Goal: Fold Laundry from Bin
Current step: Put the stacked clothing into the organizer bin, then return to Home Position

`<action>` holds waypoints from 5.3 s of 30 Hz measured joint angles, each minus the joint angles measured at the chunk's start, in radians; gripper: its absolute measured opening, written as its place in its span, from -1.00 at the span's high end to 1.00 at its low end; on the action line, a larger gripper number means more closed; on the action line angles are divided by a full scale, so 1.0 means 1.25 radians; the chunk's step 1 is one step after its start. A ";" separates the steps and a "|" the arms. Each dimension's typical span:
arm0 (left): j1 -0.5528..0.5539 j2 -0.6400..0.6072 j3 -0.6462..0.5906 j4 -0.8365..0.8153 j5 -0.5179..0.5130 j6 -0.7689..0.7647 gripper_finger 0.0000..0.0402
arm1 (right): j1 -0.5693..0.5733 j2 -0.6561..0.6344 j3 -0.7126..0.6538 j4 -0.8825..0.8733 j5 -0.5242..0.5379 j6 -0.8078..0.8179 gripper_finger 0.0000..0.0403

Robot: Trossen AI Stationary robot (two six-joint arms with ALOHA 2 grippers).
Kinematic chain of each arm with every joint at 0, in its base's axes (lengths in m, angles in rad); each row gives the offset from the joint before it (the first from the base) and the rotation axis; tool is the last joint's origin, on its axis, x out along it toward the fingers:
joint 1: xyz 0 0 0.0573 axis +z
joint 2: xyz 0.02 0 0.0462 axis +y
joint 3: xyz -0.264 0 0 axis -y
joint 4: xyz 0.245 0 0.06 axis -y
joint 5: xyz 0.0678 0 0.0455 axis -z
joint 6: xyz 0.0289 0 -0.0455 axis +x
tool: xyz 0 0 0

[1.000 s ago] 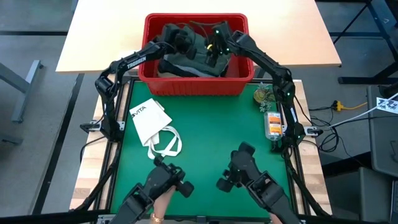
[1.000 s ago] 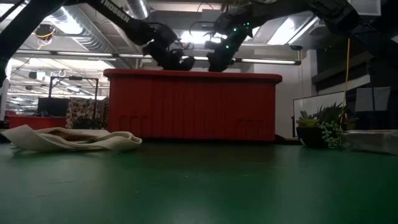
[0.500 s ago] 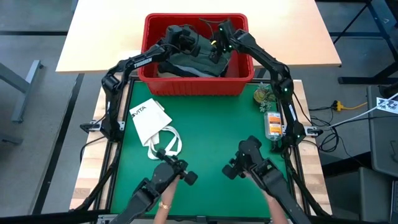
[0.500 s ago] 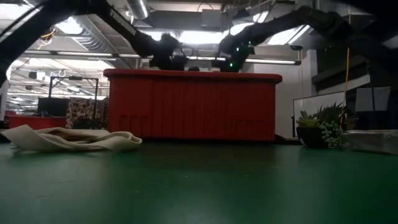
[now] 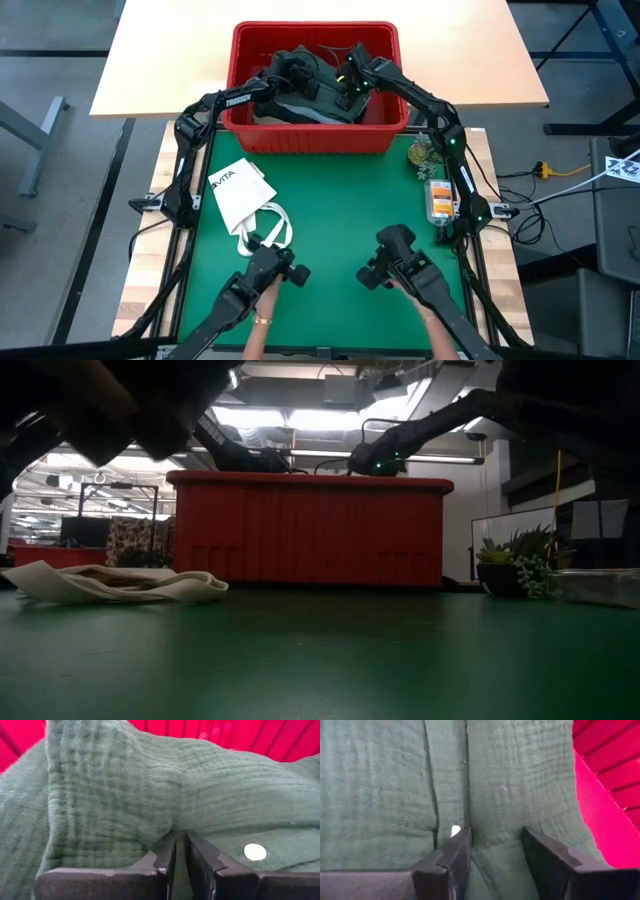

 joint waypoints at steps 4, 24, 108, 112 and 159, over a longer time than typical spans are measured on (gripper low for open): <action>0.001 -0.010 0.000 0.005 0.037 0.000 0.81 | 0.000 -0.014 -0.002 -0.007 0.006 -0.001 0.10; -0.100 -0.447 -0.001 -0.202 0.017 0.113 0.83 | 0.061 -0.398 -0.003 -0.178 -0.036 -0.003 0.10; -0.837 -1.760 -1.360 0.093 -0.126 0.056 0.99 | 0.492 -1.888 -1.795 0.702 -0.231 0.438 0.92; -0.837 -1.760 -1.360 0.089 -0.127 0.088 0.99 | 0.492 -1.889 -1.795 0.701 -0.231 0.432 0.92; -0.837 -1.760 -1.360 0.051 -0.126 0.157 0.99 | 0.492 -1.887 -1.795 0.697 -0.231 0.426 0.92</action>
